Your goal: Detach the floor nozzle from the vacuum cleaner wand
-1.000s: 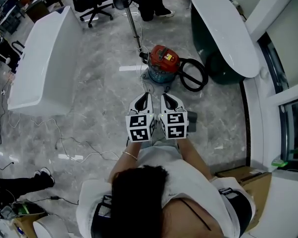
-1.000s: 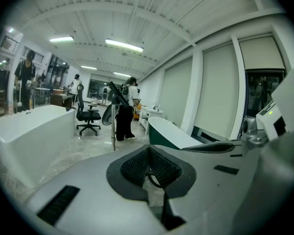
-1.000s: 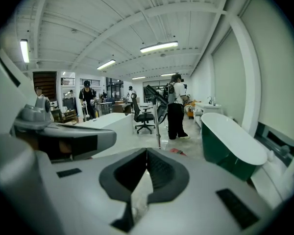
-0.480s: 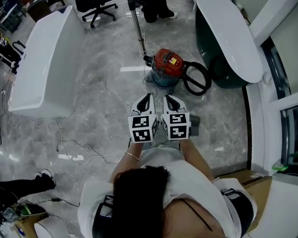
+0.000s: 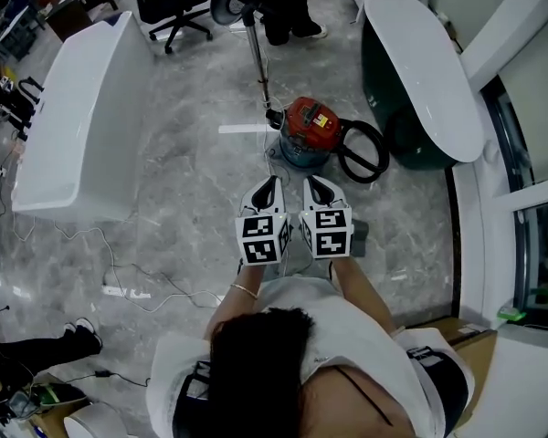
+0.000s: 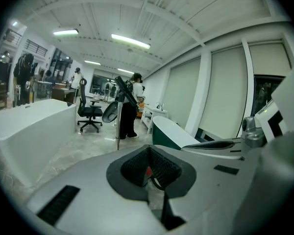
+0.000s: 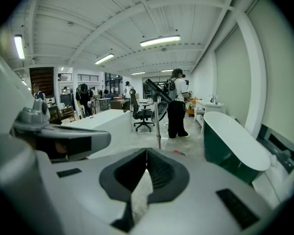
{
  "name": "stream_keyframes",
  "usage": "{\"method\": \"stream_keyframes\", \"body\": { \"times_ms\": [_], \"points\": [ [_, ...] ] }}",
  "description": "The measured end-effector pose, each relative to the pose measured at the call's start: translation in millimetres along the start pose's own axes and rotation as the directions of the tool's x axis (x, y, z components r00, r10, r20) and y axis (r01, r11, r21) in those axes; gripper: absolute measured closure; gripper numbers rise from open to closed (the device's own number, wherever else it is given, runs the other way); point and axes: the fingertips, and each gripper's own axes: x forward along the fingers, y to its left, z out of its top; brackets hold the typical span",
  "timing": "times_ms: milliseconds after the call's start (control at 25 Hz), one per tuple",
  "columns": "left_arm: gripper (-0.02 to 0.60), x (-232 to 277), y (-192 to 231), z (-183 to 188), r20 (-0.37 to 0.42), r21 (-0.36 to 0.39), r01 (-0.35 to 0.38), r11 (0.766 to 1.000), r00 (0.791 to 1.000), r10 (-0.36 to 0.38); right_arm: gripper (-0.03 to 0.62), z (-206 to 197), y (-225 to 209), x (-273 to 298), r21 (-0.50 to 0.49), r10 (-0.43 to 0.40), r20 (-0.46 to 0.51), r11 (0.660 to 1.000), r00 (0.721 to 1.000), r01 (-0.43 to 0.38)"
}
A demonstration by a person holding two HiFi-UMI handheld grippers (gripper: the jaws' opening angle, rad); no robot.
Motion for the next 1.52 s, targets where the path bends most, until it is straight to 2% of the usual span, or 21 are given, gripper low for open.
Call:
{"method": "stream_keyframes", "body": {
  "times_ms": [240,840,1120,1360,1520],
  "points": [
    [0.578,23,6,12,-0.014,0.001,0.025,1.0,1.0,-0.025,0.579,13,-3,22,-0.003,0.003,0.0,1.0,1.0,-0.003],
    [0.578,67,27,38,-0.019,0.011,0.035,0.999,0.999,-0.035,0.579,34,-16,69,-0.006,-0.009,-0.019,1.0,1.0,0.009],
    [0.578,91,48,53,-0.054,0.036,0.061,0.997,0.997,-0.059,0.579,57,-13,96,-0.003,-0.017,-0.007,1.0,1.0,0.017],
    [0.578,102,69,74,-0.032,0.032,0.057,0.998,0.998,-0.056,0.579,69,-8,119,0.017,-0.019,-0.018,1.0,1.0,0.019],
    [0.578,110,79,79,-0.051,0.051,0.084,0.995,0.995,-0.081,0.579,74,0,133,0.019,-0.015,-0.03,1.0,0.999,0.016]
  ]
}}
